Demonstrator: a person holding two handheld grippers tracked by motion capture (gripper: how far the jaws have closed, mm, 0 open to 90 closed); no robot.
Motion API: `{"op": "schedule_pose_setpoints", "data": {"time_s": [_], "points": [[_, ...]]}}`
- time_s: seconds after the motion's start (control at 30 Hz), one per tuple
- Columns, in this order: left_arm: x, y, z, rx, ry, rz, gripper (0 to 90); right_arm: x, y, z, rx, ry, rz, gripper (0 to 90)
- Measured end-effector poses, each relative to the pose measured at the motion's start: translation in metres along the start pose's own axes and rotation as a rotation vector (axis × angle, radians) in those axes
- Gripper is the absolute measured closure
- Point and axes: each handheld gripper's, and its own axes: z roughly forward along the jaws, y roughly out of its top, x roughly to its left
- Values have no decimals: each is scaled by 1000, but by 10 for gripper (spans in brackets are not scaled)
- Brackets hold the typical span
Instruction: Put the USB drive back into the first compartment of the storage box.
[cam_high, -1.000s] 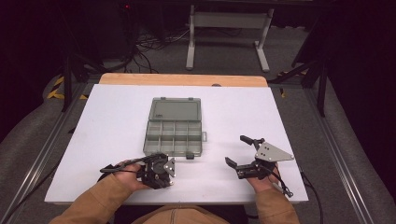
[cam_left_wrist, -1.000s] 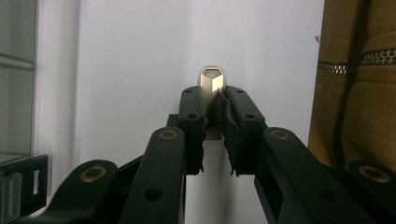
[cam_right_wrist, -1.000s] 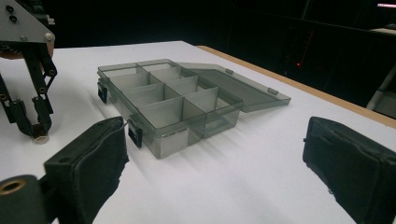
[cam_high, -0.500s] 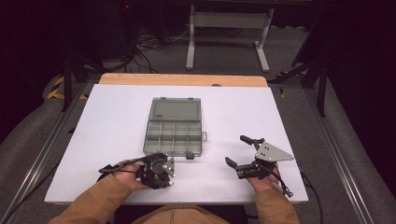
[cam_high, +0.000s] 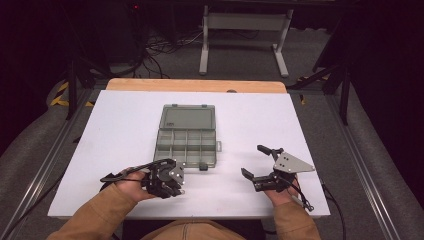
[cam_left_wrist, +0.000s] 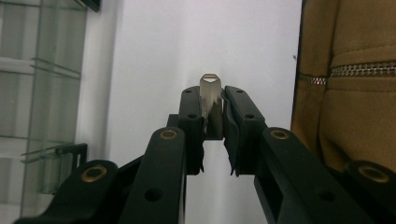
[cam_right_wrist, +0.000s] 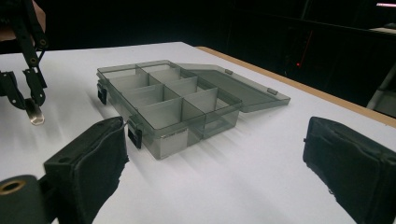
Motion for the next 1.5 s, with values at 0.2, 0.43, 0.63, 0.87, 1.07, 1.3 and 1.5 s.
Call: {"op": "schedule_pose_setpoints", "data": {"time_s": [0.2, 0.43, 0.63, 0.87, 1.07, 1.3, 1.5], "points": [[1, -1, -9, -27, 13, -11, 782, 0, 0, 0, 1, -1, 1, 68], [7, -4, -20, -73, 22, -53, 782, 0, 0, 0, 1, -1, 0, 69], [11, -6, -26, -110, 24, -71, 782, 0, 0, 1, 2, 0, 1, 68], [18, -8, -33, -145, 46, -112, 782, 0, 0, 1, 2, 3, 0, 68], [25, -10, -37, -167, 57, -135, 782, 0, -1, 1, 6, 6, 1, 67], [36, -17, -45, -217, 81, -199, 782, 0, -1, 1, 7, 6, -1, 67], [43, -21, -49, -250, 109, -236, 782, -1, -1, 1, 10, 5, 0, 67]]}}
